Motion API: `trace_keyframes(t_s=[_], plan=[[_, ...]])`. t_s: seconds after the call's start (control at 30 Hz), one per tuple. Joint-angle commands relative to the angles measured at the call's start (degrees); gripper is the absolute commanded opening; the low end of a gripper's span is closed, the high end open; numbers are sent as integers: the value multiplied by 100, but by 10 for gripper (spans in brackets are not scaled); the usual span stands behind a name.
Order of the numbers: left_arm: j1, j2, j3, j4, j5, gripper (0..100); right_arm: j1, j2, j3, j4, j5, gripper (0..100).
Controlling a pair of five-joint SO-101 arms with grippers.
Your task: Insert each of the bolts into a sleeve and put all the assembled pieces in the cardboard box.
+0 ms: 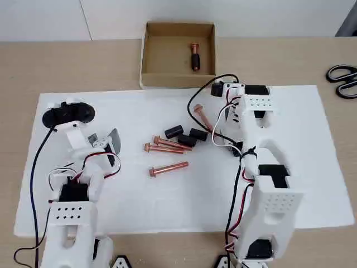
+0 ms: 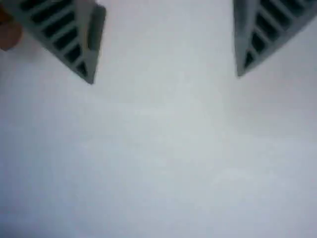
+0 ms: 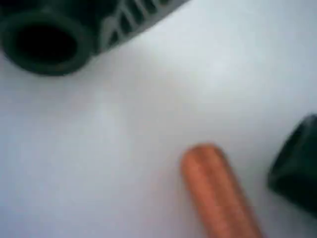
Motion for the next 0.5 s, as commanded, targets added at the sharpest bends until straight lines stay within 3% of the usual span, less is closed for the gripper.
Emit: trace_keyframes(t_s=[0.0,0.3,0.47], plan=[[0,-79,-22,-132,9,174,22,198,-299,312,9,20],[0,-70,-84,-62,-193,175,31,163,-1925,1640,9,20],[0,-35,-1051,1125,-519,176,31,-716,-1846,1675,-18,20]])
